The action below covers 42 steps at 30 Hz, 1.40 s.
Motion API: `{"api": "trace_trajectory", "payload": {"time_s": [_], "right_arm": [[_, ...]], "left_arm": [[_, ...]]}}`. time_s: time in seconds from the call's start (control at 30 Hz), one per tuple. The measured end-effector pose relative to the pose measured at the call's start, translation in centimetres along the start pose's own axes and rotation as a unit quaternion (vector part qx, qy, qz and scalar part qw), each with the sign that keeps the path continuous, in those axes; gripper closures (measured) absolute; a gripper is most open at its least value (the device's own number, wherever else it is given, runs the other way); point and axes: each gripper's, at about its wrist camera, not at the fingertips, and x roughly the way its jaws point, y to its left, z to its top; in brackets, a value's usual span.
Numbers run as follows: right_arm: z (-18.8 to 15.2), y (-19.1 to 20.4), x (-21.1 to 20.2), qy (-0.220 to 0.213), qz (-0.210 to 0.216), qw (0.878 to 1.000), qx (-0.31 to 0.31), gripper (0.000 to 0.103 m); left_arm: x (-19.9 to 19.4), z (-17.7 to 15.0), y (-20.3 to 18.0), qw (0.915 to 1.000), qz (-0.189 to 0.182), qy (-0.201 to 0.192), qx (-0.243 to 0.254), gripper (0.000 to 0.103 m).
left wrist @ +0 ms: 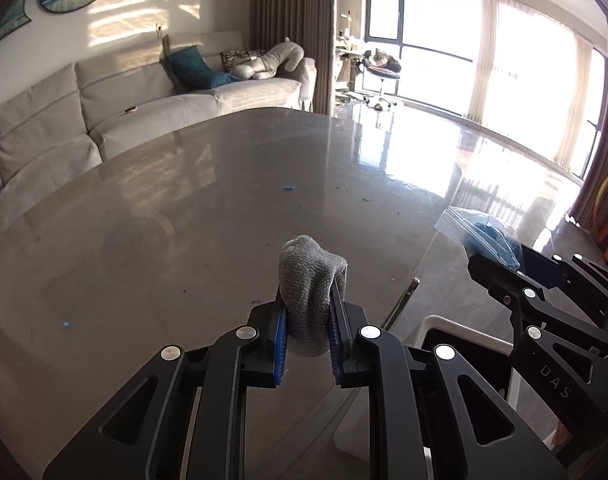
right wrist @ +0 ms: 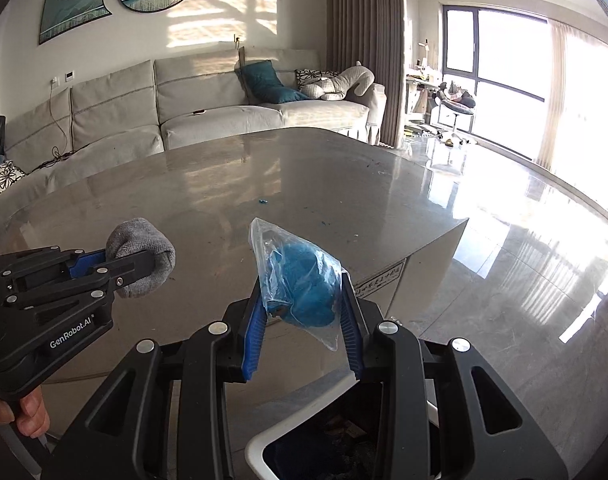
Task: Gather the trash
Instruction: 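Carry the sock and clear bag to the bin and release both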
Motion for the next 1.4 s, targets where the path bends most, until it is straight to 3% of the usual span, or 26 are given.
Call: {"api": "trace_trajectory", "payload": {"time_s": [0.53, 1.0, 1.07, 1.1, 1.13, 1.2, 1.4], "right_arm": [[-3.7, -3.4, -2.3, 0.010, -0.046, 0.999, 0.019, 0.068], [-5.4, -7.1, -2.8, 0.027, -0.091, 0.995, 0.039, 0.068], [-5.6, -7.4, -2.7, 0.029, -0.094, 0.994, 0.040, 0.068], [-5.8, -7.5, -2.7, 0.031, -0.096, 0.994, 0.040, 0.068], [-5.9, -7.6, -2.7, 0.032, -0.097, 0.994, 0.041, 0.068], [-6.1, -7.9, -2.7, 0.034, -0.096, 0.994, 0.043, 0.068], [-6.4, -7.9, -2.4, 0.039, -0.094, 0.994, 0.044, 0.068]], "left_arm": [[1.3, -3.3, -6.7, 0.9948, -0.073, 0.047, 0.052, 0.086], [3.2, -5.0, -13.3, 0.9808, -0.121, 0.088, 0.125, 0.084], [3.7, -5.3, -14.2, 0.9758, -0.121, 0.101, 0.152, 0.064], [3.8, -5.4, -14.7, 0.9751, -0.107, 0.102, 0.165, 0.029], [3.5, -5.5, -15.2, 0.9765, -0.085, 0.091, 0.176, 0.004], [2.7, -5.7, -15.6, 0.9766, -0.063, 0.061, 0.196, 0.005], [2.3, -5.4, -15.5, 0.9769, -0.051, 0.049, 0.202, 0.005]]}}
